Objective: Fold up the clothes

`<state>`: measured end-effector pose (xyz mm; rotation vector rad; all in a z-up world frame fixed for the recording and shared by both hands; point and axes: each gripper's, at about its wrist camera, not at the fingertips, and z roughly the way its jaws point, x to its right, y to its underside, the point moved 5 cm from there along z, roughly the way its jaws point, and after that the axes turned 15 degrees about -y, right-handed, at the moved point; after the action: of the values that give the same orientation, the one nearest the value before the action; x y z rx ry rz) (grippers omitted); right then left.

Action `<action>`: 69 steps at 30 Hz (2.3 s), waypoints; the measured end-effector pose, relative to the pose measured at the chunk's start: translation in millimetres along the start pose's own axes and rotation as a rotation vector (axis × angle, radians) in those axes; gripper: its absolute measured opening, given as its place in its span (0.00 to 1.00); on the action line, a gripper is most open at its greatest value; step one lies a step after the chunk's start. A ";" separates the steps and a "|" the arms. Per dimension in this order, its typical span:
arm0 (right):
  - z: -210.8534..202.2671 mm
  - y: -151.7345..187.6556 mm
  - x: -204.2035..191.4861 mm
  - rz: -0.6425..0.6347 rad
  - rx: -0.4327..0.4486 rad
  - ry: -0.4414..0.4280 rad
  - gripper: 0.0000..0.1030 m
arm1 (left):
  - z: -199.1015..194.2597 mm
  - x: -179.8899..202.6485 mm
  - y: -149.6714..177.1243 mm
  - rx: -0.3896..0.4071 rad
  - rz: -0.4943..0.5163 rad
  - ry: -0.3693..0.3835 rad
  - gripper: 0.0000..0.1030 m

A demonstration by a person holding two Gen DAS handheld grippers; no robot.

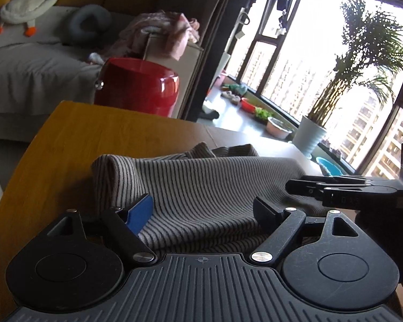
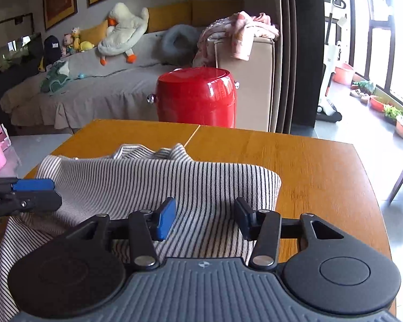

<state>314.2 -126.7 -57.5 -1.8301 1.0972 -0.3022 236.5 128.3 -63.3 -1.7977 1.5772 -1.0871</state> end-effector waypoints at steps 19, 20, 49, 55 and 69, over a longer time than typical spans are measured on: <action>85.8 -26.9 2.1 0.011 -0.118 -0.009 0.26 | 6.6 -4.2 5.8 0.015 -0.043 0.026 0.91; 83.6 -28.1 0.9 0.013 -0.114 0.001 0.17 | 3.5 -5.7 5.1 0.023 -0.051 0.016 0.91; -104.3 116.4 -82.9 0.121 -0.117 -0.242 0.04 | -136.1 -24.3 -27.8 0.168 -0.149 0.030 0.96; -141.6 112.0 -96.4 -0.010 -0.100 -0.241 0.05 | -116.9 1.8 -2.4 0.063 0.042 -0.036 0.68; -137.4 96.2 -6.9 0.458 0.059 -0.211 0.64 | -156.2 -31.4 36.4 -0.084 -0.020 0.070 0.92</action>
<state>173.3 -217.7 -63.0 -1.4679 1.3006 0.1241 86.9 171.7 -13.9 -1.8521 1.6722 -1.1197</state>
